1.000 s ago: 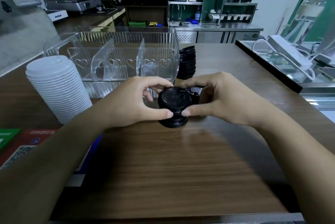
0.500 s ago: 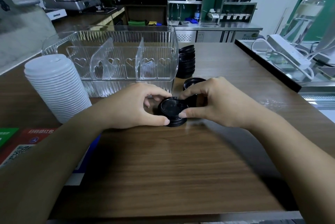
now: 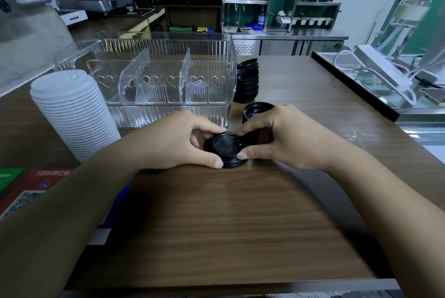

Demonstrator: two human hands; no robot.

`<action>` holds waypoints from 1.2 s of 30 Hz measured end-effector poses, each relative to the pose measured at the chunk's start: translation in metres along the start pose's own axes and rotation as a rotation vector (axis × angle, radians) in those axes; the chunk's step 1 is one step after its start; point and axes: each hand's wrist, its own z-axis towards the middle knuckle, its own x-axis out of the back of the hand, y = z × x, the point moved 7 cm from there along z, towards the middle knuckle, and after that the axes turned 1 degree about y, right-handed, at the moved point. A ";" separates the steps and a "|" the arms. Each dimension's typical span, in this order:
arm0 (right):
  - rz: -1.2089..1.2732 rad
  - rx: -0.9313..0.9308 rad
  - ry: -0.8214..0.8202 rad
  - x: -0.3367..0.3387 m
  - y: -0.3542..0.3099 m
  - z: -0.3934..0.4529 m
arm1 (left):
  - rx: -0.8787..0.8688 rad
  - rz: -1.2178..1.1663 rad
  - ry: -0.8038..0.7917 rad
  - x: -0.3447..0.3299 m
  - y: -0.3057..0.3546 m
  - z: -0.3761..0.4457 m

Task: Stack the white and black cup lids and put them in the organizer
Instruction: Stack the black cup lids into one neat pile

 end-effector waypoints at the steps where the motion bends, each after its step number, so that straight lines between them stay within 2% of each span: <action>1: 0.001 -0.004 -0.001 0.000 0.000 0.000 | 0.007 -0.002 0.001 0.000 0.000 0.000; 6: 0.000 0.025 -0.019 -0.002 -0.003 0.000 | 0.030 0.031 0.100 -0.003 0.001 0.000; 11: 0.068 0.002 -0.013 0.007 -0.002 -0.002 | 0.006 0.046 0.096 -0.006 -0.001 0.002; 14: 0.120 -0.059 0.107 0.025 0.011 -0.002 | -0.025 0.021 0.094 -0.006 0.004 0.003; 17: -0.009 -0.117 0.215 0.037 0.025 -0.001 | -0.022 0.014 0.104 -0.006 0.003 0.003; 23: -0.156 -0.156 0.146 0.025 0.036 0.000 | -0.040 0.034 0.136 -0.006 0.005 0.003; 36: -0.149 -0.161 0.127 0.014 0.033 0.003 | -0.049 0.040 0.135 -0.007 0.004 0.003</action>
